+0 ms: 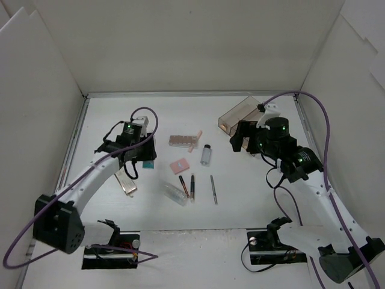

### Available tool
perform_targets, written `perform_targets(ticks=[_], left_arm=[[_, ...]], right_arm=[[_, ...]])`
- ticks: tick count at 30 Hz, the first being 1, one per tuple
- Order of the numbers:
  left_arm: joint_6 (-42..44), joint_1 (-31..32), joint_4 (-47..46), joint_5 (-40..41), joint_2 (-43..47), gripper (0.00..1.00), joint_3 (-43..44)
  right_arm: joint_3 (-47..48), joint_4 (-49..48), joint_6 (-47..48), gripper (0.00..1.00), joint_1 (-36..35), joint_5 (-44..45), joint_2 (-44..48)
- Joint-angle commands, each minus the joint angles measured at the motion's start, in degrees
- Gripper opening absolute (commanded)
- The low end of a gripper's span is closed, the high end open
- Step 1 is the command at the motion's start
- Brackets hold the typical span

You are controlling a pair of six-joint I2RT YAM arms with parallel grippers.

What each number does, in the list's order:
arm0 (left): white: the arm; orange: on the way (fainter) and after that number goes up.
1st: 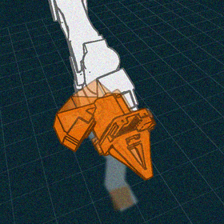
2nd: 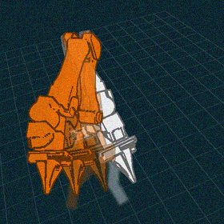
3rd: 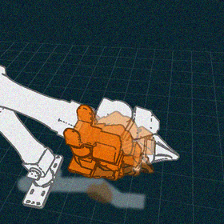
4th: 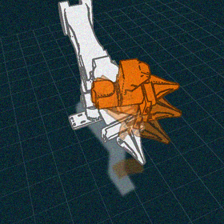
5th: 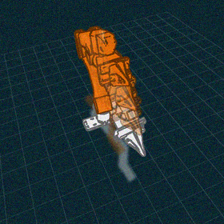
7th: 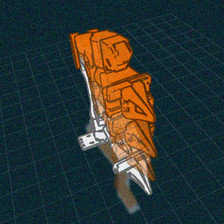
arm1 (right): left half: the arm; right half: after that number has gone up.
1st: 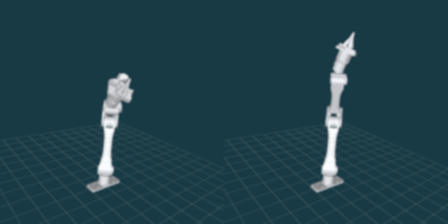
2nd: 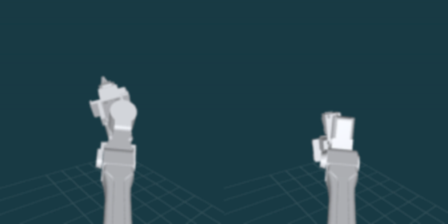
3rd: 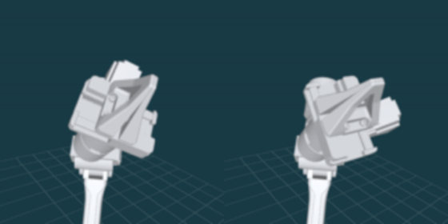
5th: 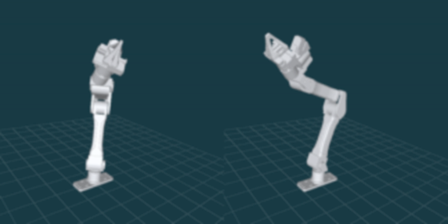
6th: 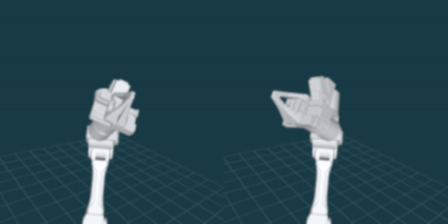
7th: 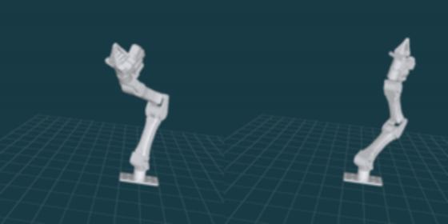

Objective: Organize the makeup

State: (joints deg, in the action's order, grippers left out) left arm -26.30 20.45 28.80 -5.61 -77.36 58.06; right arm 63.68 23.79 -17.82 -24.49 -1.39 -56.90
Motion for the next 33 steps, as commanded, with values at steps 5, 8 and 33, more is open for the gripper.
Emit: perform_targets(ticks=[5, 8, 33], left_arm=[[9.6, 3.2, -17.2, -10.7, 15.2, 0.00, 3.3], [11.3, 5.6, -21.7, -13.4, 17.5, 0.00, 2.3], [15.4, 19.2, -28.4, -14.5, 18.6, 0.00, 5.5]], right_arm=[[11.1, -3.1, -2.3, 0.90, -2.8, -17.0, -6.5], [14.4, -3.5, -3.1, 0.90, -4.2, -19.4, -8.1], [15.1, -21.9, -12.3, 0.91, -13.7, -22.7, -15.6]])
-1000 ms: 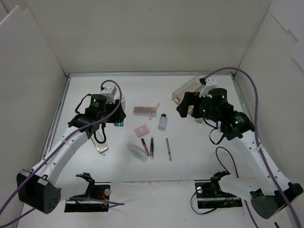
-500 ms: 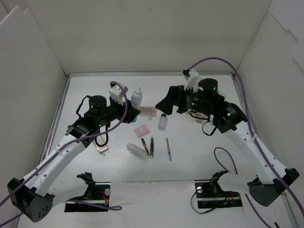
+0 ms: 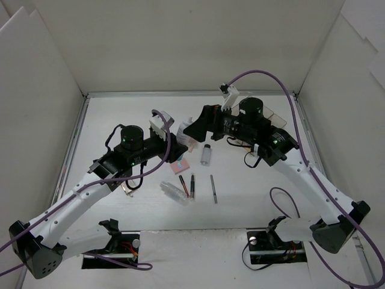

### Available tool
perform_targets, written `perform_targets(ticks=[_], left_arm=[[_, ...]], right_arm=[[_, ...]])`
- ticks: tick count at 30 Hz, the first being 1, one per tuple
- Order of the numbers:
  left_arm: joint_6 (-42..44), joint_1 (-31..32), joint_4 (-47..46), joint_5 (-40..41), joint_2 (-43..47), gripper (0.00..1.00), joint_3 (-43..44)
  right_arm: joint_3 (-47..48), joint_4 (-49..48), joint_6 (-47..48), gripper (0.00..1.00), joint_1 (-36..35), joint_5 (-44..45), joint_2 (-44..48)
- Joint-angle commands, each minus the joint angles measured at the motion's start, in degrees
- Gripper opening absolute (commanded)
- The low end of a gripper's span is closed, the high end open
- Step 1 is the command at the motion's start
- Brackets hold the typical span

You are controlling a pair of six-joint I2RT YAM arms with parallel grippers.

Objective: Organize the makeup

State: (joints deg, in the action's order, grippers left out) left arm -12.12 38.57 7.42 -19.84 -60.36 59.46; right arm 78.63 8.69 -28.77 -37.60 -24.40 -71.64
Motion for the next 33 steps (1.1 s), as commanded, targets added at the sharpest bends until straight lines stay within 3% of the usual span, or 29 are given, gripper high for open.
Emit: perform_targets(ticks=[1, 9, 15, 18, 22, 24, 25, 28, 29, 33], left_arm=[[1.4, 1.1, -7.0, 0.1, 1.6, 0.00, 4.1], [2.6, 3.4, -7.0, 1.6, 1.6, 0.00, 4.7], [3.0, 3.4, -7.0, 2.7, 1.8, 0.00, 4.5], [3.1, 3.4, -7.0, 2.8, 1.7, 0.00, 4.5], [2.8, 3.4, -7.0, 2.1, 1.2, 0.00, 4.5], [2.7, 3.4, -7.0, 2.0, 1.1, 0.00, 4.5], [2.6, 3.4, -7.0, 1.9, 1.1, 0.00, 4.5], [2.2, 3.4, -7.0, 2.6, 1.5, 0.00, 3.6], [1.6, 3.4, -7.0, 3.0, 1.6, 0.00, 3.6], [0.2, 3.4, -4.7, 6.2, 2.6, 0.64, 3.0]], right_arm=[[0.0, -7.0, -1.5, 0.91, -0.6, 0.2, -1.5], [-0.7, -8.2, -2.2, 0.86, -1.7, 0.2, -3.9], [-2.5, -8.3, -2.2, 0.75, -1.9, 0.8, -3.1], [-3.4, -8.2, -2.2, 0.65, -1.9, 1.3, -2.1], [-3.4, -8.3, -1.5, 0.39, -2.1, 1.6, -2.1], [-3.1, -8.2, -0.8, 0.30, -1.9, 1.6, -2.1], [-2.9, -8.3, 0.0, 0.19, -2.1, 1.3, -2.4], [-2.0, -8.3, 0.7, 0.00, -2.0, 1.1, -2.8], [-1.7, -8.2, 1.3, 0.00, -2.0, 1.2, -3.0], [-1.3, -8.2, 3.5, 0.00, -2.0, 3.4, -2.5]])
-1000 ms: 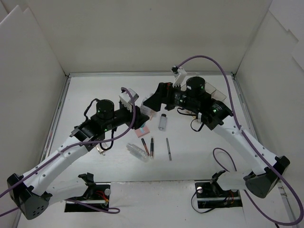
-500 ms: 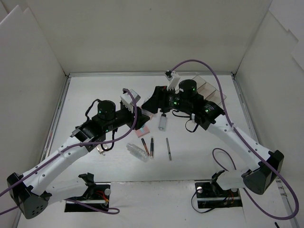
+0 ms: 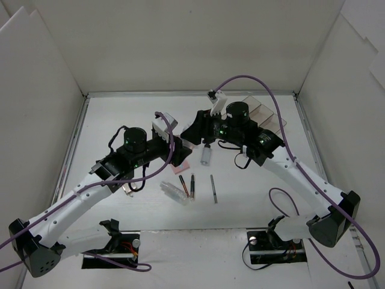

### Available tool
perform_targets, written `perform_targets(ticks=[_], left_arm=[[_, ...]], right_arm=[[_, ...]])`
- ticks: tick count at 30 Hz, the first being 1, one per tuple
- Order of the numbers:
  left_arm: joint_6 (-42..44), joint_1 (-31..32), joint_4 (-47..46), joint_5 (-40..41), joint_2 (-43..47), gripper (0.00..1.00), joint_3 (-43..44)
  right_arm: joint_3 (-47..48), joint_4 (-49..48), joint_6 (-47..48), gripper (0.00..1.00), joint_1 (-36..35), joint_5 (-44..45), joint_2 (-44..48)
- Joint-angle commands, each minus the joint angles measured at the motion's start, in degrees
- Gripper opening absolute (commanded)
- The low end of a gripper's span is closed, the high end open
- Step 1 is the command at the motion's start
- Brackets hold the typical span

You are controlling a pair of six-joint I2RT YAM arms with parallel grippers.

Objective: Organize the makeup

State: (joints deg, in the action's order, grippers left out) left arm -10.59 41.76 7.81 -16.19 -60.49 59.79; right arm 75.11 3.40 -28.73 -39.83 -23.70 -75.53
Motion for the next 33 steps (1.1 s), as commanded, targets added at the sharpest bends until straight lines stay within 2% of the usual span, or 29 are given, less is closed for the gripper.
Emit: perform_targets(ticks=[1, 2, 3, 7, 10, 14, 17, 27, 33], left_arm=[[-2.0, 0.2, -4.9, 3.5, 3.3, 0.71, 2.3], [-2.4, 0.2, -4.6, 4.5, 3.6, 0.96, 1.3], [-2.8, 0.2, -3.9, 7.0, 4.7, 0.99, 0.8], [-4.6, 0.2, -0.2, 12.7, 7.1, 1.00, -0.8], [-7.7, 0.2, 3.3, 18.6, 9.9, 0.99, -2.5], [-14.3, 0.2, 10.6, 24.2, 12.8, 1.00, -5.3], [-17.4, -1.8, 14.3, 24.8, 13.8, 1.00, -7.1], [-24.4, -3.1, 23.3, 25.5, 19.7, 0.99, -12.0], [-27.8, -3.1, 25.9, 24.6, 19.8, 1.00, -12.9]], right_arm=[[2.5, -2.3, 4.6, 0.00, 0.4, 3.1, 1.4], [2.8, -2.1, 5.0, 0.00, 0.9, 4.3, 1.6], [2.8, -2.1, 5.4, 0.00, 1.2, 4.9, 1.5], [3.6, -1.3, 9.3, 0.00, 4.7, 8.7, 1.4], [5.0, 0.2, 15.2, 0.00, 7.1, 16.4, 0.8], [7.6, 0.1, 23.1, 0.00, 11.0, 31.0, -2.5], [10.0, -2.5, 27.2, 0.00, 14.9, 35.4, -7.1], [18.0, -17.9, 36.3, 0.00, 24.4, 40.6, -22.5], [21.7, -22.7, 36.1, 0.00, 27.9, 40.6, -30.4]])
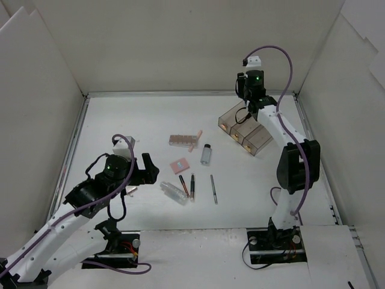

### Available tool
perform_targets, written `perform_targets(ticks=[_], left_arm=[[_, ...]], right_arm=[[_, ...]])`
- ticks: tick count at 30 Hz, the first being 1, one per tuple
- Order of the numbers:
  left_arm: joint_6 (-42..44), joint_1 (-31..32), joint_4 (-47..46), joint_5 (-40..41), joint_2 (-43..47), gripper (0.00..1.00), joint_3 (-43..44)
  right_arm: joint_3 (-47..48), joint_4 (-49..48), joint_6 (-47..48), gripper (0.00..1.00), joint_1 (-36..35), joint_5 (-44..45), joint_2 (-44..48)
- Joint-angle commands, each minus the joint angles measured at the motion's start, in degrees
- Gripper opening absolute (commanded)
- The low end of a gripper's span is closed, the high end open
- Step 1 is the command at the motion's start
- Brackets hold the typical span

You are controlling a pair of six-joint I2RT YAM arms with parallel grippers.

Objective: Organize the makeup

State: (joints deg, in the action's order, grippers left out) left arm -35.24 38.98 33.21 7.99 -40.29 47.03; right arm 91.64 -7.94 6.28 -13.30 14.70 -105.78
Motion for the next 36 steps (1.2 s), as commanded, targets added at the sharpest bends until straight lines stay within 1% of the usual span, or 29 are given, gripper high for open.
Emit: perform_targets(ticks=[1, 5, 9, 14, 15, 19, 22, 26, 36], left_arm=[[-3.4, -0.3, 0.8, 0.2, -0.7, 0.99, -0.2], [-5.1, -0.3, 1.7, -0.3, -1.6, 0.99, -0.3], [-5.7, -0.3, 1.9, -0.5, -1.8, 0.99, -0.5], [-6.2, -0.3, 2.6, -0.8, -2.5, 0.99, -0.5], [-6.4, -0.3, 2.6, -0.7, -2.8, 0.99, -0.5], [-6.6, -0.3, 2.7, -1.0, -3.6, 0.99, -0.4], [-6.7, -0.3, 3.3, -1.0, -4.1, 0.99, -0.1], [-6.9, -0.3, 4.0, -1.1, -4.3, 0.99, -0.1], [-9.0, -0.3, 4.2, -1.9, -2.9, 0.99, -2.5]], right_arm=[[5.5, -12.1, 0.8, 0.00, 1.7, 2.1, -0.9], [7.2, -14.4, -1.8, 0.00, 3.1, 1.1, -5.4], [10.9, -13.9, -3.6, 0.00, 4.7, 0.5, -9.3], [12.2, -14.3, -6.0, 0.00, 6.0, -1.4, -12.7], [12.7, -14.3, -7.9, 0.00, 6.5, -2.2, -13.2], [12.3, -15.3, -9.6, 0.00, 7.1, -2.7, -15.8], [12.6, -15.7, -12.3, 0.00, 7.9, -4.9, -17.3], [12.5, -16.8, -13.3, 0.00, 8.2, -5.6, -18.6], [11.6, -15.3, -13.7, 0.01, 8.1, -5.4, -21.6]])
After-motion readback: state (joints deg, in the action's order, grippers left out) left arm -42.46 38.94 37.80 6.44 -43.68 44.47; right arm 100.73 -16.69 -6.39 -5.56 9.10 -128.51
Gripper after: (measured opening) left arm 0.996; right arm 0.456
